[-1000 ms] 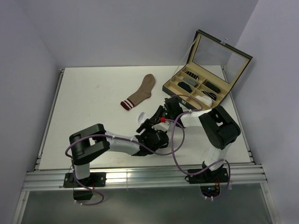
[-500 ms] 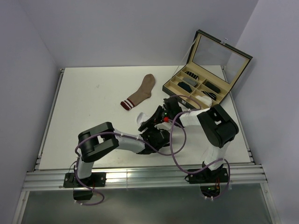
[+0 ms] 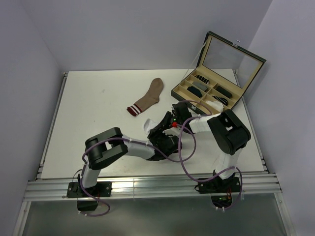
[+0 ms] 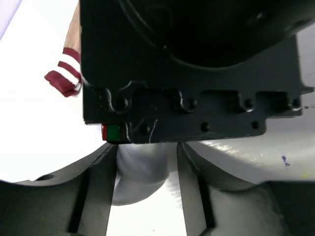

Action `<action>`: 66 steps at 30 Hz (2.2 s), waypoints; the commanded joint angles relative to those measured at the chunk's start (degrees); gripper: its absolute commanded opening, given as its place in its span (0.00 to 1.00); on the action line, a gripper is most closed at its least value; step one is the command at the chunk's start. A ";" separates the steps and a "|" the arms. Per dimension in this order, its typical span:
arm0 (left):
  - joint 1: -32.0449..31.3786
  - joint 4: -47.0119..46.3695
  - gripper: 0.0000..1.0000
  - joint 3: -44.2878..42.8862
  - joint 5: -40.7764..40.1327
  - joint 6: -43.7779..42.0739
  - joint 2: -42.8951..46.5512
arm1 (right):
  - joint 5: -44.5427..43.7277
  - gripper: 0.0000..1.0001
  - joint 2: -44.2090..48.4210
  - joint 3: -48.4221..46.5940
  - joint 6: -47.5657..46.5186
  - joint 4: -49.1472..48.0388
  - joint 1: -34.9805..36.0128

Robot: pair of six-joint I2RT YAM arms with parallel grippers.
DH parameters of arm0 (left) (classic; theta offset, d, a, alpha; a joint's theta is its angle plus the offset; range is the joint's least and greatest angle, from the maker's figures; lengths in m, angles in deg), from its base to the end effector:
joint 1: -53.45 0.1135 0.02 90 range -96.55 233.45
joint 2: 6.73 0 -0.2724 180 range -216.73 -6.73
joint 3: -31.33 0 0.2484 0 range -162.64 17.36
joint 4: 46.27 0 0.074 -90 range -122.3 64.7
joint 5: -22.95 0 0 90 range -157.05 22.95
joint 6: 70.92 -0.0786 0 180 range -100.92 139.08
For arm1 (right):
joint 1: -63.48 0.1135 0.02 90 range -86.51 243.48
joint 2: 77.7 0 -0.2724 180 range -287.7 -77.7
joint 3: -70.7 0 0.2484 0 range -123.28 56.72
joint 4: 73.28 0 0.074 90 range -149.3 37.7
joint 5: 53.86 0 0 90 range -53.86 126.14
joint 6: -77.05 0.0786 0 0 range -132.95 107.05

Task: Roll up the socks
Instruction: Roll the sock at the center of the board.

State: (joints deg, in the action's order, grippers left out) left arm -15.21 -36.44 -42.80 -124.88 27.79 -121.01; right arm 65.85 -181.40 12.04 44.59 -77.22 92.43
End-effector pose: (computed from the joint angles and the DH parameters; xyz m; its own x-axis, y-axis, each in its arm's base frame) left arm 0.2062 -0.3450 0.1129 -0.3206 0.5990 -0.7338 0.2522 0.8007 0.5434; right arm 0.3025 0.2119 0.1089 -0.9392 0.3180 -0.1295 0.0843 0.5794 0.8107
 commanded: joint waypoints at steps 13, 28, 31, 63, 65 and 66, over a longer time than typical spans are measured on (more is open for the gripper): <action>9.16 6.25 0.18 2.85 27.04 9.22 4.23 | 0.26 0.24 3.24 -0.49 -3.40 2.00 0.49; 23.82 10.74 0.09 0.75 58.95 17.30 9.69 | -3.61 0.69 10.97 4.34 -2.52 -1.60 -4.34; 27.08 9.34 0.09 1.10 63.70 20.11 9.51 | -3.61 0.69 11.50 6.45 -2.26 -4.32 -4.69; 37.20 -3.32 0.11 9.09 85.59 34.00 3.89 | -4.50 0.70 -4.93 9.36 8.38 -26.82 -4.69; 37.29 -4.12 0.11 9.36 87.43 34.62 3.19 | -4.23 0.69 -5.55 8.92 8.82 -27.26 -4.69; 37.29 -4.64 0.11 9.53 87.79 34.79 2.92 | -4.23 0.68 -5.90 8.92 8.91 -27.87 -4.69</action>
State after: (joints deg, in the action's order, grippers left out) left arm 22.42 -46.51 -36.20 -38.85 62.30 -114.39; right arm 63.03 -184.94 21.72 53.77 -105.26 87.87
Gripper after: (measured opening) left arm 0.323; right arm 0.687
